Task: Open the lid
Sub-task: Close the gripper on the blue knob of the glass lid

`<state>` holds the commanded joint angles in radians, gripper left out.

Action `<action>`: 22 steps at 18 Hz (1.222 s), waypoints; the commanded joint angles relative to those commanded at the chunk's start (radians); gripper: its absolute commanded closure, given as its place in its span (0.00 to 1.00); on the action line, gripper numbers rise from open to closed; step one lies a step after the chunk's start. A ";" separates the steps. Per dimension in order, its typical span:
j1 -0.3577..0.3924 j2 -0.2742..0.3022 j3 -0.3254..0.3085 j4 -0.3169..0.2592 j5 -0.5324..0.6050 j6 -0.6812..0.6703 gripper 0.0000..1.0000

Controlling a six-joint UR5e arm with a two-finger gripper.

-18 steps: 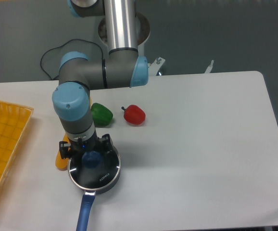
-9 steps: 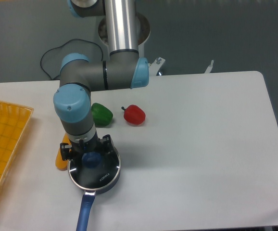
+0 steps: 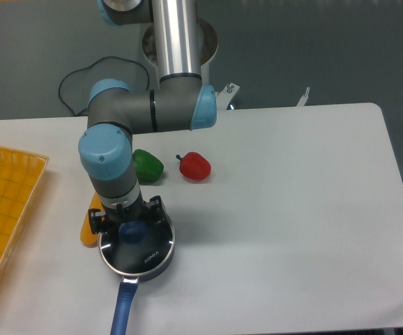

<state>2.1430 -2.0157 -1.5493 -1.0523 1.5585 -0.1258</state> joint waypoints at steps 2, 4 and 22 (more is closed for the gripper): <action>0.000 -0.002 0.000 0.000 0.000 0.000 0.00; 0.000 -0.002 0.000 0.000 0.000 0.000 0.00; 0.000 -0.009 0.002 0.000 0.005 -0.017 0.03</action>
<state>2.1430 -2.0249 -1.5478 -1.0523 1.5631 -0.1427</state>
